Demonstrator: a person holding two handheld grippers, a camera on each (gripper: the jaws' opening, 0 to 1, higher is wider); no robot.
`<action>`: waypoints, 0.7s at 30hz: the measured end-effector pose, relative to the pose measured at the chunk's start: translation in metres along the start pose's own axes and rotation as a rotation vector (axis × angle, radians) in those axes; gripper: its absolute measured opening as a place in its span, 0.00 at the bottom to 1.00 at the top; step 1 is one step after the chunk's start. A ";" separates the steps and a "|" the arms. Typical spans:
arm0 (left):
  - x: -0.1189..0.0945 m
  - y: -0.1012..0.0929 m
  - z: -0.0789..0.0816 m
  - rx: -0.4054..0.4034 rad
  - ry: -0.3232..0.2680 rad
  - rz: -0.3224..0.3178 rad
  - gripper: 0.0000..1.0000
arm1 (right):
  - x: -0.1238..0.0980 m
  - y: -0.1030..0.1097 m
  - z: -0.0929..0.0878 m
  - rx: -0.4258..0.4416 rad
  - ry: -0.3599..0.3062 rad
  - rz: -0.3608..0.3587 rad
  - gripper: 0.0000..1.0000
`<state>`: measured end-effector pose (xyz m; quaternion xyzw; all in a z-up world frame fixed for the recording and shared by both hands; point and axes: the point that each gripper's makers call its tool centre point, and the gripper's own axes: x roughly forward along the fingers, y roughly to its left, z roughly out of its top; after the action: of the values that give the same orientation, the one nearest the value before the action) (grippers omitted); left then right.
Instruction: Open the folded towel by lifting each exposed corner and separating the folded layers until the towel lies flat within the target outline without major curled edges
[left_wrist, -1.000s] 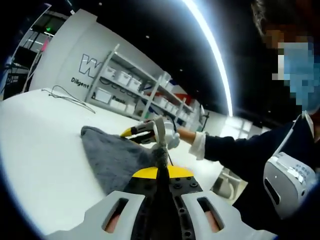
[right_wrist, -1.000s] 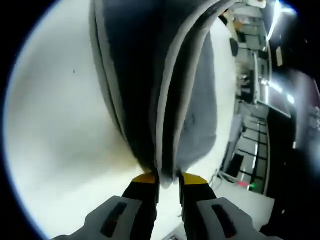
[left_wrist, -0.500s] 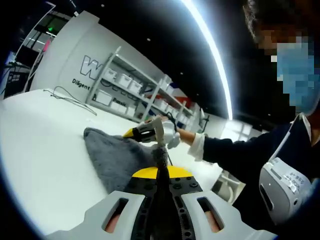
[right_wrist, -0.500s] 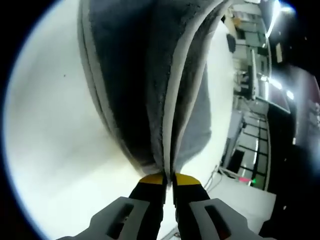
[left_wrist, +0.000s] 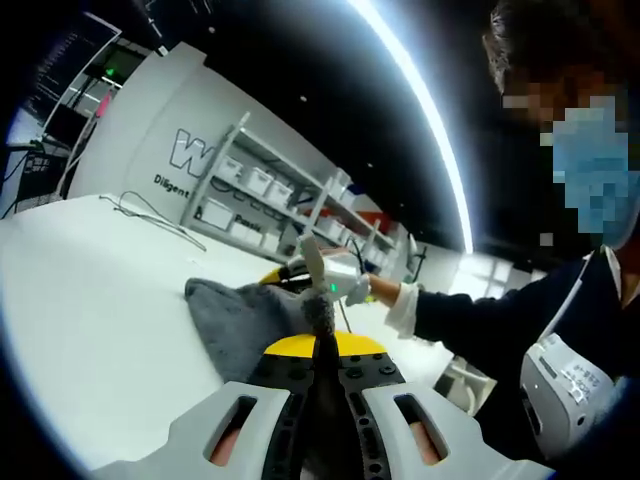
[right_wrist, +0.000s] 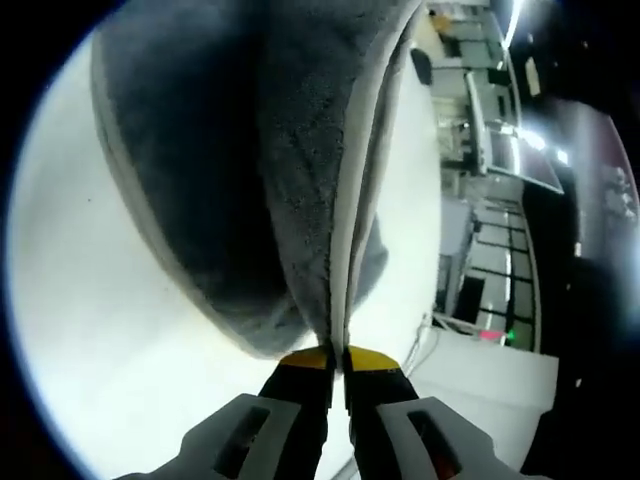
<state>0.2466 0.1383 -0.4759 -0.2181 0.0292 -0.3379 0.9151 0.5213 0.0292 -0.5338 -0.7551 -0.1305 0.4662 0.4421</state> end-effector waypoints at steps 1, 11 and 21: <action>-0.001 0.002 0.002 -0.003 -0.009 0.003 0.03 | 0.001 -0.003 0.000 0.001 0.004 -0.003 0.00; -0.010 0.014 0.011 0.011 -0.040 0.046 0.03 | 0.009 -0.023 0.005 0.024 0.025 -0.027 0.00; -0.023 0.028 0.021 0.032 -0.066 0.103 0.03 | 0.020 -0.047 0.014 0.026 0.030 -0.041 0.00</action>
<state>0.2504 0.1796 -0.4713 -0.2125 0.0049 -0.2834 0.9352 0.5302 0.0765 -0.5109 -0.7535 -0.1334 0.4470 0.4633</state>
